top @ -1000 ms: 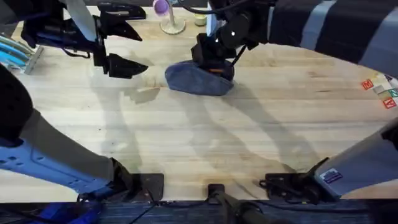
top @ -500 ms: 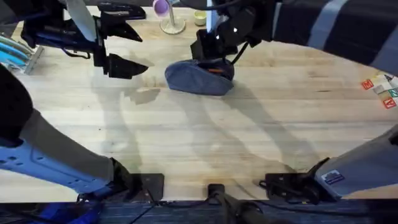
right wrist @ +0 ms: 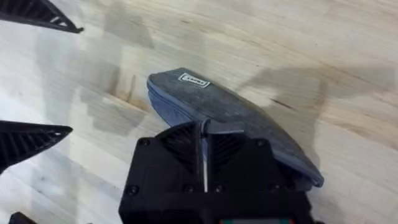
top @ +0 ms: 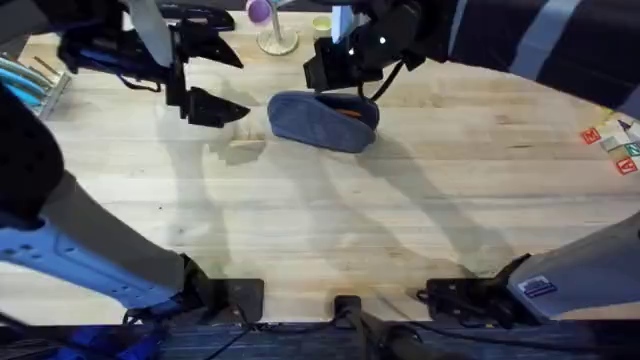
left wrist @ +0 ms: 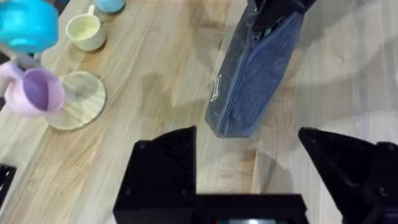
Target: Unzip the bag, pick up the pens from the table one at a time and place them inside, then zip the bag closed.
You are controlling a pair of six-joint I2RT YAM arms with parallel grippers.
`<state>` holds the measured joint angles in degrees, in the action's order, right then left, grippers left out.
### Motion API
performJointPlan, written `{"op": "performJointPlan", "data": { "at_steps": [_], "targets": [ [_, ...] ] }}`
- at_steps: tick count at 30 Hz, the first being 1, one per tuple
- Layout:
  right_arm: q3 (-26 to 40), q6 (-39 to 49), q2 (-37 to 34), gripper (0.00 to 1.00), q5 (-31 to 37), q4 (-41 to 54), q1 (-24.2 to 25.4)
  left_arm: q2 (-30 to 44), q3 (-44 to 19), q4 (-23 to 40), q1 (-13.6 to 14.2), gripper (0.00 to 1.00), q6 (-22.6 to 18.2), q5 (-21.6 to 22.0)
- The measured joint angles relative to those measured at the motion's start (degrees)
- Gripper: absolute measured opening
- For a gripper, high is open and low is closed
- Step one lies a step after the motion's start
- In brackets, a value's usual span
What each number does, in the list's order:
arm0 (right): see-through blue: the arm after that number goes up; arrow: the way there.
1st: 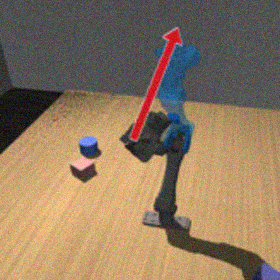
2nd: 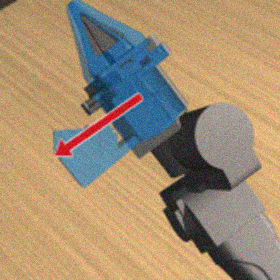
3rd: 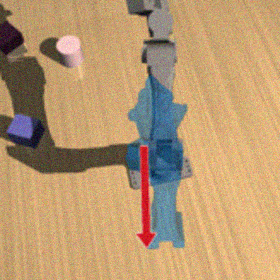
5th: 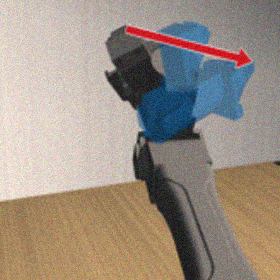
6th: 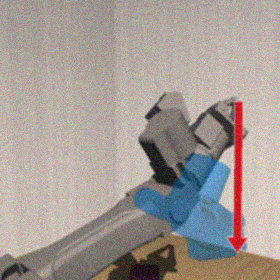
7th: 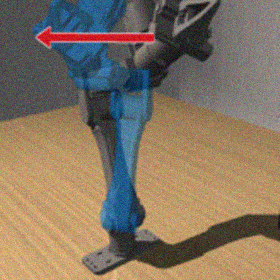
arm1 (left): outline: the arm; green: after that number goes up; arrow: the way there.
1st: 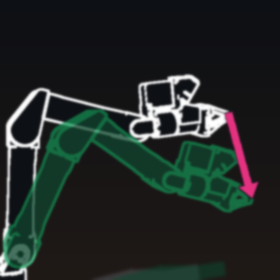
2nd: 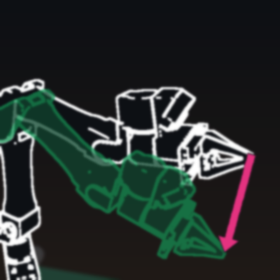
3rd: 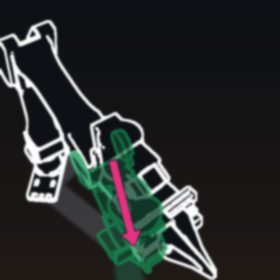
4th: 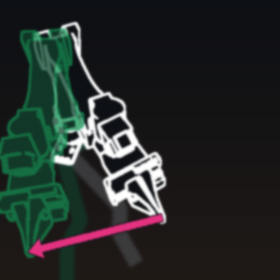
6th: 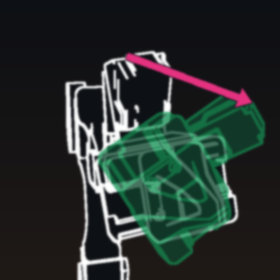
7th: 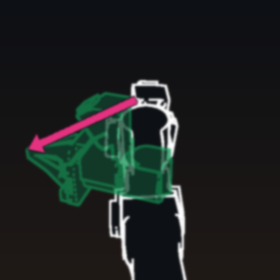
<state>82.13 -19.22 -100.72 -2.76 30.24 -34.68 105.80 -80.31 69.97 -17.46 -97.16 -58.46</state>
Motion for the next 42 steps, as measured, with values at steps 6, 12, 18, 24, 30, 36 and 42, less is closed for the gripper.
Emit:
{"op": "performJointPlan", "data": {
  "at_steps": [6,12,18,24,30,36,42],
  "targets": [
    [0.0,0.11,-0.01,0.031,0.02,-0.02,-0.18,6.81,0.0,-3.32,1.45,0.993,0.04,-0.94],
    [0.02,1.01,-0.01,0.031,0.22,-0.09,-1.39,13.6,0.0,-7.34,3.53,0.993,0.04,-6.84],
    [0.22,1.27,-0.01,0.031,0.43,-0.07,-2.19,15.65,0.0,-10.24,7.26,0.993,0.06,-10.0],
    [0.22,1.28,-0.01,0.031,0.44,-0.04,-2.19,15.65,0.0,-10.86,10.06,0.489,1.23,-10.28],
    [0.36,1.28,-0.01,0.031,0.5,1.9,-1.89,15.65,0.0,-10.62,9.99,0.047,1.97,-9.87],
    [0.77,1.27,0.0,0.031,0.39,7.69,1.0,15.65,0.0,-10.6,10.04,0.04,2.35,-9.83],
    [0.87,1.26,0.51,0.031,-0.29,14.84,7.03,15.65,0.0,-10.21,10.01,0.041,2.46,-9.74]
  ]
}}
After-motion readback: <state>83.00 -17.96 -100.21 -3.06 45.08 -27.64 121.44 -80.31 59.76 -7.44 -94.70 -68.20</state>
